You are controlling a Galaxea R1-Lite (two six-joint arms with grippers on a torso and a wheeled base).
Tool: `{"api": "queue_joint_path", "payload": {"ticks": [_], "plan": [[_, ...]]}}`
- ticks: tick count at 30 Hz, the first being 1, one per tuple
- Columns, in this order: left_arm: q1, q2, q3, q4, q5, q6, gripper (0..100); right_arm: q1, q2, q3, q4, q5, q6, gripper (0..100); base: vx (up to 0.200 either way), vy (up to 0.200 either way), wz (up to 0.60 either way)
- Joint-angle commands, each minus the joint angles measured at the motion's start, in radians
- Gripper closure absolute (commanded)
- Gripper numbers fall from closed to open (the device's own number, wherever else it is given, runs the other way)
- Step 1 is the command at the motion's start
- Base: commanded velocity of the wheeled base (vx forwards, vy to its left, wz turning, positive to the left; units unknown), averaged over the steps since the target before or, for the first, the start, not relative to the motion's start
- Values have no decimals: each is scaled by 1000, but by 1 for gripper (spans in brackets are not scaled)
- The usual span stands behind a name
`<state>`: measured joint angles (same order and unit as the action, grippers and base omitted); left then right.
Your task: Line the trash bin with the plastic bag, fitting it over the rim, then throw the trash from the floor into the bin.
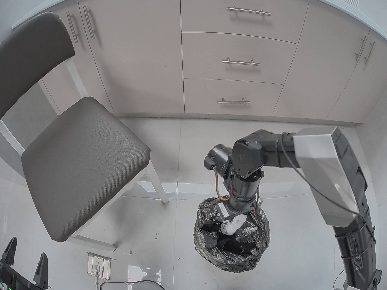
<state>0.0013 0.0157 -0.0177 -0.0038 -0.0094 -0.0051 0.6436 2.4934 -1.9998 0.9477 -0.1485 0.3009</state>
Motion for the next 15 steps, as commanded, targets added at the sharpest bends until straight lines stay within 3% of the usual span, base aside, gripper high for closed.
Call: {"api": "queue_joint_path", "payload": {"ticks": [1, 7, 15], "plan": [[0, -10, 18, -1, 0, -1, 0, 27, 91, 0, -3, -16, -5, 100, 0, 0, 0], [0, -10, 18, -1, 0, -1, 0, 27, 148, 0, -13, -59, -12, 100, 0, 0, 0], [0, -10, 18, -1, 0, 1, 0, 27, 145, 0, -10, -62, -12, 100, 0, 0, 0]]}}
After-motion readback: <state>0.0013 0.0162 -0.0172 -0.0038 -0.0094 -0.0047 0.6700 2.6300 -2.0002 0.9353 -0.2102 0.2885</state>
